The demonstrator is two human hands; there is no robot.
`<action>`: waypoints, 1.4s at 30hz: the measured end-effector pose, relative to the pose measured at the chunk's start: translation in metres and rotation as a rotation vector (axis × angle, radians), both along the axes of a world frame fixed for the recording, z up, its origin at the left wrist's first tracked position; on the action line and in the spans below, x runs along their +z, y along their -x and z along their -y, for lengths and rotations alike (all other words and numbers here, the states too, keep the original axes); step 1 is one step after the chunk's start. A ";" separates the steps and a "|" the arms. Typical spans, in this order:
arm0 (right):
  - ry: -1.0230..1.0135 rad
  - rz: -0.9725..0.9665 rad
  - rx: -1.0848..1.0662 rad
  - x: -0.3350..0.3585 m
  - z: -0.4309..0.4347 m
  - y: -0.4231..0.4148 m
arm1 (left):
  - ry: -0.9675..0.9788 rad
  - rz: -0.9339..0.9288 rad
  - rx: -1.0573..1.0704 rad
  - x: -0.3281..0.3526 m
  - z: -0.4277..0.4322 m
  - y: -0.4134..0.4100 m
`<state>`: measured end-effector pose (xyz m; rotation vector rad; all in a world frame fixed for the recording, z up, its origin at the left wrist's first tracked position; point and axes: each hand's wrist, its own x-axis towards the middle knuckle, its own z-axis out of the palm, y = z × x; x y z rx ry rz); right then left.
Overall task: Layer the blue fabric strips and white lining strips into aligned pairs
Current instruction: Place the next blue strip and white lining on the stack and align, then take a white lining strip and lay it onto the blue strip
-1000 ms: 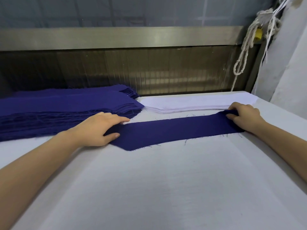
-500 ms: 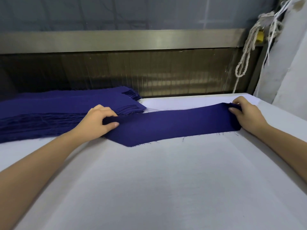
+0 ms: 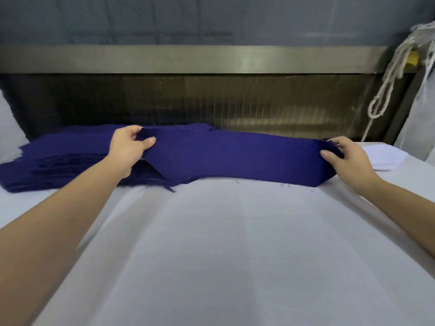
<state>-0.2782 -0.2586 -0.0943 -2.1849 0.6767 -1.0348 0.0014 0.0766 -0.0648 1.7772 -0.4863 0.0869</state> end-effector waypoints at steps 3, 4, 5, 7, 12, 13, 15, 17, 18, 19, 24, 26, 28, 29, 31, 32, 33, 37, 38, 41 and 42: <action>-0.187 0.080 0.070 0.006 -0.016 -0.030 | -0.059 0.027 0.112 0.006 -0.015 -0.023; -0.227 0.090 0.098 0.009 -0.022 -0.042 | -0.097 0.058 0.155 0.008 -0.023 -0.030; -0.258 0.093 0.123 0.012 -0.028 -0.052 | -0.154 0.103 0.201 0.010 -0.029 -0.036; -0.305 0.088 0.166 0.019 -0.040 -0.076 | -0.282 0.206 0.282 0.013 -0.046 -0.047; -0.387 0.077 0.263 0.030 -0.068 -0.125 | -0.513 0.298 0.427 0.018 -0.084 -0.074; -0.403 0.074 0.279 0.032 -0.072 -0.132 | -0.565 0.318 0.447 0.018 -0.090 -0.078; -0.452 0.073 0.312 0.033 -0.082 -0.148 | -0.674 0.378 0.473 0.018 -0.100 -0.087; -0.487 0.071 0.332 0.032 -0.090 -0.162 | -0.769 0.426 0.489 0.018 -0.108 -0.094; -0.495 0.065 0.334 0.032 -0.093 -0.168 | -0.808 0.439 0.499 0.017 -0.110 -0.098; -0.499 0.057 0.335 0.032 -0.096 -0.174 | -0.844 0.444 0.510 0.017 -0.113 -0.101; -0.517 0.022 0.297 0.031 -0.101 -0.195 | -0.949 0.431 0.554 0.011 -0.123 -0.120; -0.477 -0.013 0.295 0.030 -0.101 -0.199 | -0.956 0.433 0.571 0.010 -0.128 -0.128; -0.436 -0.055 0.306 0.029 -0.102 -0.202 | -0.964 0.430 0.580 0.009 -0.134 -0.135; -0.418 -0.077 0.310 0.028 -0.102 -0.204 | -0.973 0.426 0.580 0.009 -0.136 -0.138; -0.381 -0.127 0.324 0.027 -0.103 -0.208 | -0.996 0.404 0.570 0.009 -0.140 -0.143; -0.363 -0.149 0.335 0.026 -0.103 -0.210 | -1.006 0.389 0.564 0.008 -0.141 -0.145; -0.345 -0.167 0.344 0.024 -0.104 -0.211 | -1.009 0.375 0.559 0.008 -0.142 -0.146; -0.252 -0.195 0.337 0.017 -0.104 -0.217 | -0.971 0.366 0.539 0.008 -0.141 -0.147; -0.215 -0.182 0.323 0.016 -0.102 -0.218 | -0.976 0.377 0.543 0.010 -0.141 -0.146; 0.007 -0.172 0.272 0.018 -0.101 -0.224 | -1.048 0.438 0.589 0.016 -0.138 -0.146; 0.108 -0.187 0.257 0.020 -0.101 -0.227 | -1.069 0.461 0.596 0.019 -0.135 -0.145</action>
